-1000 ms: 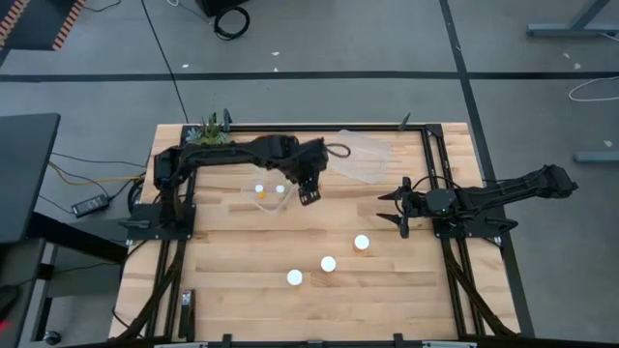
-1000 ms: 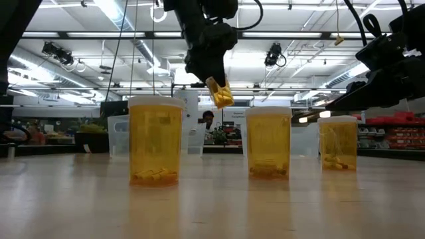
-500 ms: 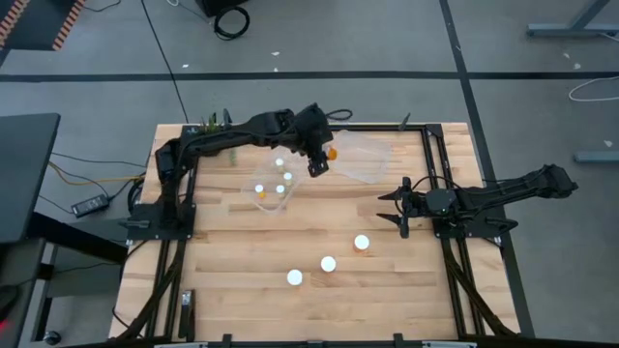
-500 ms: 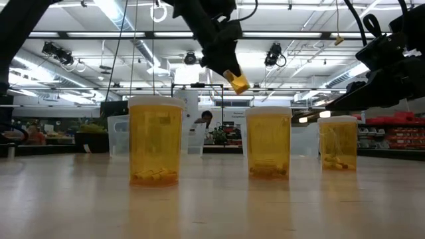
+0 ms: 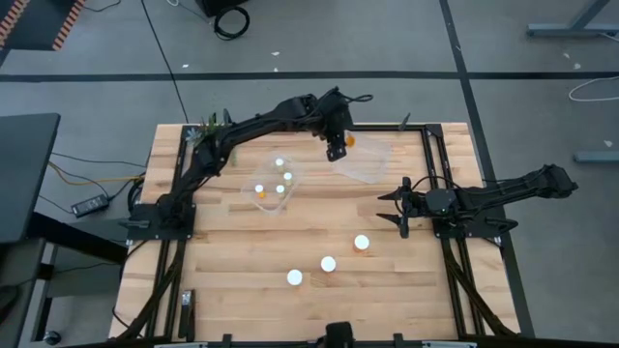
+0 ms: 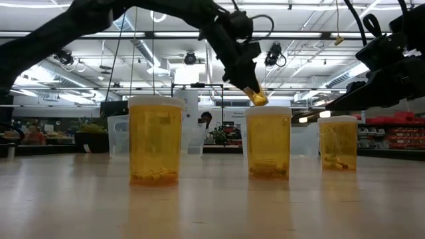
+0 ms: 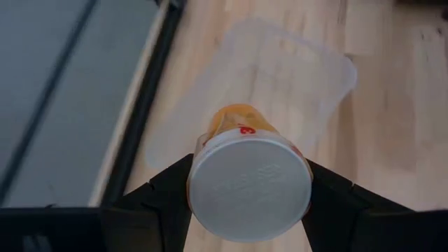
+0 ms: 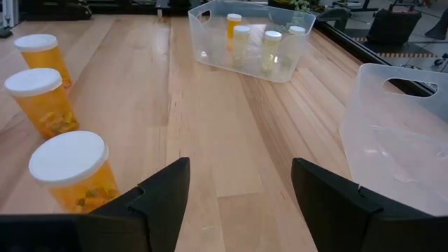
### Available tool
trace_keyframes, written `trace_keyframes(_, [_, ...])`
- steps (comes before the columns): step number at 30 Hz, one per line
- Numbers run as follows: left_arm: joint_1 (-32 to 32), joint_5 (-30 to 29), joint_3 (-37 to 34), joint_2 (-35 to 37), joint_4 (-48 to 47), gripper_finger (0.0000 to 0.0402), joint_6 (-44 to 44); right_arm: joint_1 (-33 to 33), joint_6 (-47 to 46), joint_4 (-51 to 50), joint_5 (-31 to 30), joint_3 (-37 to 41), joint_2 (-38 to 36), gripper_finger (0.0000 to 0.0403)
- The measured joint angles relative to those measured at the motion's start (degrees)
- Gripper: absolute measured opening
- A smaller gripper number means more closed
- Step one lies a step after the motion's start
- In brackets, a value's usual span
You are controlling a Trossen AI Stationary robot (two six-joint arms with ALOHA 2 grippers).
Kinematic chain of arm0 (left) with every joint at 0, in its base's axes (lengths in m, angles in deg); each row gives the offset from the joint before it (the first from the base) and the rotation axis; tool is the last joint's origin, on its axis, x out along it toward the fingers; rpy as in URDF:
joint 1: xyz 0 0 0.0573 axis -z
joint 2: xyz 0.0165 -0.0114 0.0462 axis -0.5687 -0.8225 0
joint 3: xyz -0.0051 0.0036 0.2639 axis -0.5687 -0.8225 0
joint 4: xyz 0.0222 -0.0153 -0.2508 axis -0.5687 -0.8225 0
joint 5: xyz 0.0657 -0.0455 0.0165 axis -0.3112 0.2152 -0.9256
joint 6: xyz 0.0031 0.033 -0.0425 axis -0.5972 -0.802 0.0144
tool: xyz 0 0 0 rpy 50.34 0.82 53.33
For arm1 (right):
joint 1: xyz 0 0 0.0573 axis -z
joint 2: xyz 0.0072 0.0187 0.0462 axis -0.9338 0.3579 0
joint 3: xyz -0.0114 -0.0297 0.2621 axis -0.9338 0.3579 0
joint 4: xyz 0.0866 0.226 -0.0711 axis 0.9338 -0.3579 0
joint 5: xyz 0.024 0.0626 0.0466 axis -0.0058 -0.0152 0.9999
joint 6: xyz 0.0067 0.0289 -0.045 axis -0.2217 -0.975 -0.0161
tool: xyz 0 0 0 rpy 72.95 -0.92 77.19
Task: Pick and place medicine bottles into bin by pill shape (circle, oval)
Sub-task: Put the big orange pill bottle into the right transparent bin
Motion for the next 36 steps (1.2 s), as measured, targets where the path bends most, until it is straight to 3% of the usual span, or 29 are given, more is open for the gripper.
trace_keyframes(7, [-1.56,1.52,-0.02,-3.08,1.04,0.0219,-1.82,0.01,0.01,-0.05,-0.01,0.0,0.0,0.0257])
trace_keyframes(28, [0.16,1.87,0.07,-10.64,15.68,0.0219,-5.39,0.01,0.01,-0.05,-0.01,0.01,-0.02,0.0257])
trace_keyframes(36, [0.3,1.88,-0.04,-11.92,12.32,0.0219,-6.08,0.0,0.01,-0.03,-0.01,0.01,0.02,0.0257])
